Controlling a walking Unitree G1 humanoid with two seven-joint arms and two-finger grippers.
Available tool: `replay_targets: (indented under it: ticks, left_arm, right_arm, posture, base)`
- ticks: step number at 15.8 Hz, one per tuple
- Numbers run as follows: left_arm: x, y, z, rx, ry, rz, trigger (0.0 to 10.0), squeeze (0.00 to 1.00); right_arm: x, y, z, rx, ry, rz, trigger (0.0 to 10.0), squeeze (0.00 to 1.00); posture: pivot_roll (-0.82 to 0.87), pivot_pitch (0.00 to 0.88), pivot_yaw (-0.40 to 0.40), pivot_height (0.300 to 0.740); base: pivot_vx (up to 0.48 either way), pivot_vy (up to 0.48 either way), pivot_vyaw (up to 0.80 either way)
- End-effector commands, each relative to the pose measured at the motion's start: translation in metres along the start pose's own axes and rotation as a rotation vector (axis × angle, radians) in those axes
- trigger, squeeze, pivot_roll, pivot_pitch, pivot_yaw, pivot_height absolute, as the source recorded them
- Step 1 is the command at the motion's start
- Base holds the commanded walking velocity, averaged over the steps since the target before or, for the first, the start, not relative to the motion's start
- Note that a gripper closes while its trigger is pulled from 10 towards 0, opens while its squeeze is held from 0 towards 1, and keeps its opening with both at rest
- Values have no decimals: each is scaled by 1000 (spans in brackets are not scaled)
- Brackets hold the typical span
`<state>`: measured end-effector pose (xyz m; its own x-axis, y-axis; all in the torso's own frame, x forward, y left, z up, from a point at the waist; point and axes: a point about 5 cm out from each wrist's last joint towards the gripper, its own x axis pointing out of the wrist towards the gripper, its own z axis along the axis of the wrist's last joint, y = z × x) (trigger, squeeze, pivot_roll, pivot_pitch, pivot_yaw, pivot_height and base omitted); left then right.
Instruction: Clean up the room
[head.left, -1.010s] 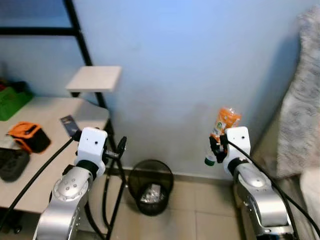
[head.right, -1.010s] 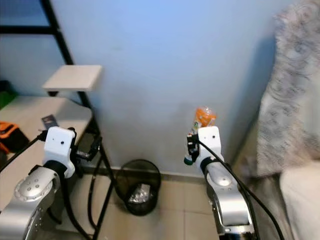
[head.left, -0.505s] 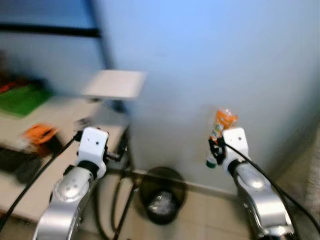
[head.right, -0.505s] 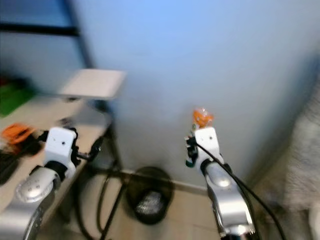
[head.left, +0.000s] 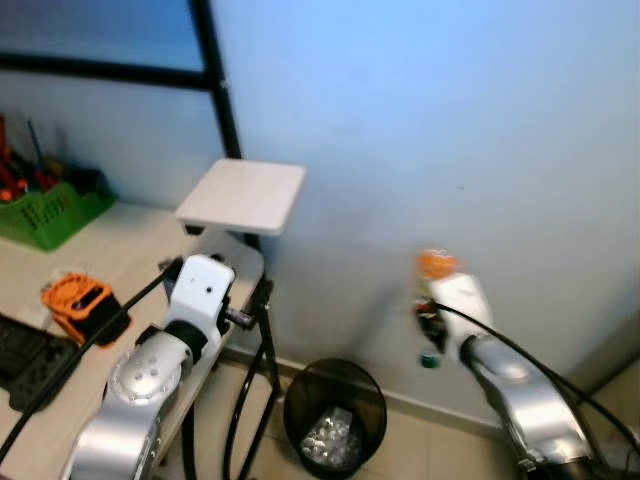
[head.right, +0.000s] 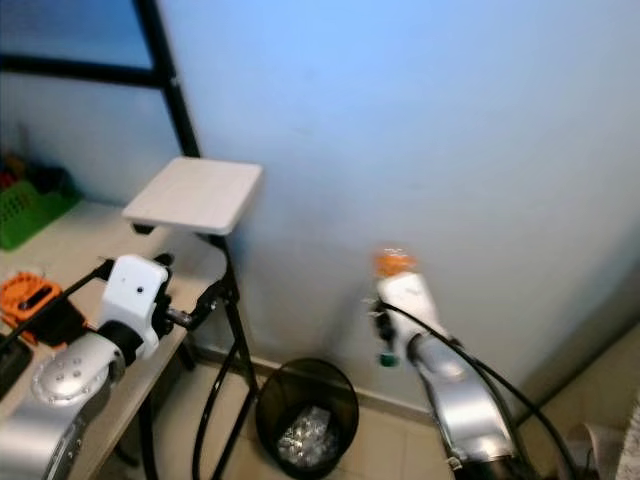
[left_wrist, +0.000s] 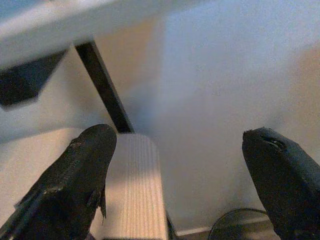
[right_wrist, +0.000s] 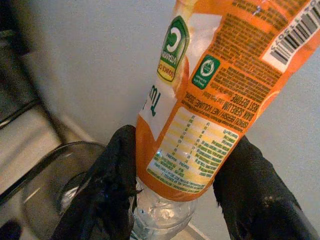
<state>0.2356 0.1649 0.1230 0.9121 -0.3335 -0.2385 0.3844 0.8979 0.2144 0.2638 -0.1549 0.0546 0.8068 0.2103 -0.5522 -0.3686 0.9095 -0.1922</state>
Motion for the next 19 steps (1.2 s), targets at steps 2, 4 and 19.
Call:
replay_targets:
  ticks: [2,4,19]
  left_arm:
    - [2,-7,-3,-13,44,-112,10000,0]
    - [3,-15,-10,-1,132,-257,10000,0]
    - [8,-15,-16,152,334,-639,10000,0]
  right_arm:
    - [10,10,-4,-60,47,99,10000,0]
    - [27,24,-9,-117,107,216,10000,0]
    - [68,53,-18,-180,208,231,10000,1000]
  posture:
    - [-42,0,7,740]
    - [-39,0,-1,740]
    - [-14,0,-9,740]
  base:
    - [0,0,0]
    - [0,0,0]
    - [0,0,0]
